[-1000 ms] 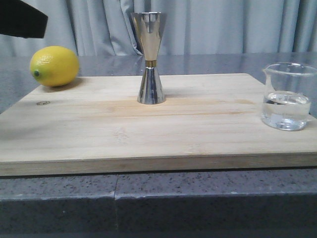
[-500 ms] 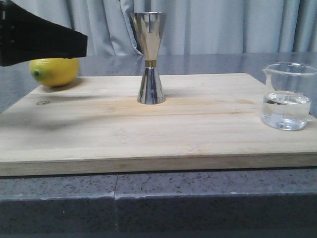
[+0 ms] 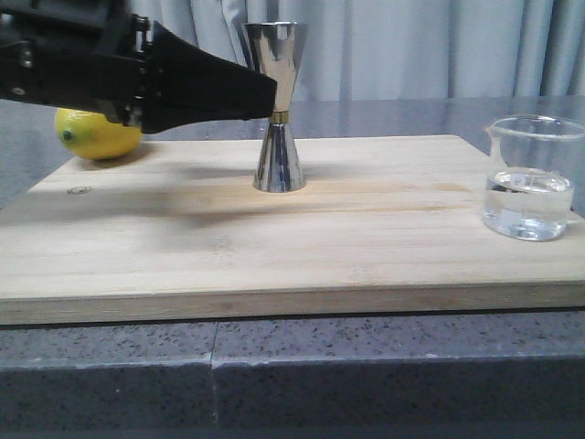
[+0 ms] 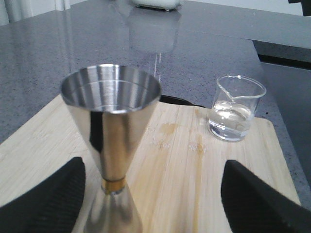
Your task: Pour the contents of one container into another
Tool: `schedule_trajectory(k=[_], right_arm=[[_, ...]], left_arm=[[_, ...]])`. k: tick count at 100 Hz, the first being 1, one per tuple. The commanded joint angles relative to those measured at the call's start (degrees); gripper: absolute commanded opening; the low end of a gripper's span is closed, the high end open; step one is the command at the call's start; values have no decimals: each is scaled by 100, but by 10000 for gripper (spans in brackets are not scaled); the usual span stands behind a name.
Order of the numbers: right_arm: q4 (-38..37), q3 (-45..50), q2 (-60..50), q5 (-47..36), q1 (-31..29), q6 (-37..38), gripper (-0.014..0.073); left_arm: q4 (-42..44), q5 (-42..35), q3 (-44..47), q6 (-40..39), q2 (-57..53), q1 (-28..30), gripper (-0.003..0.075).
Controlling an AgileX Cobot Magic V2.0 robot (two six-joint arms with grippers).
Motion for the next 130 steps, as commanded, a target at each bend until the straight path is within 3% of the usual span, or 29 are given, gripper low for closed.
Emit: schedule_trajectory(k=[1, 28, 49, 64, 130], right_arm=[[-32, -180, 111, -424, -26, -42, 545], [-32, -180, 111, -424, -26, -42, 545], [-32, -180, 111, -424, -26, -42, 545], [-32, -180, 111, -424, -26, -42, 545], [132, -180, 111, -676, -8, -98, 545]], left_arm=[[-471, 306, -437, 22, 49, -173, 537], [-471, 325, -905, -13, 428, -297, 516], [-471, 373, -905, -13, 428, -297, 322], [-471, 519, -905, -13, 428, -297, 242], [-471, 817, -1086, -263, 428, -297, 230]])
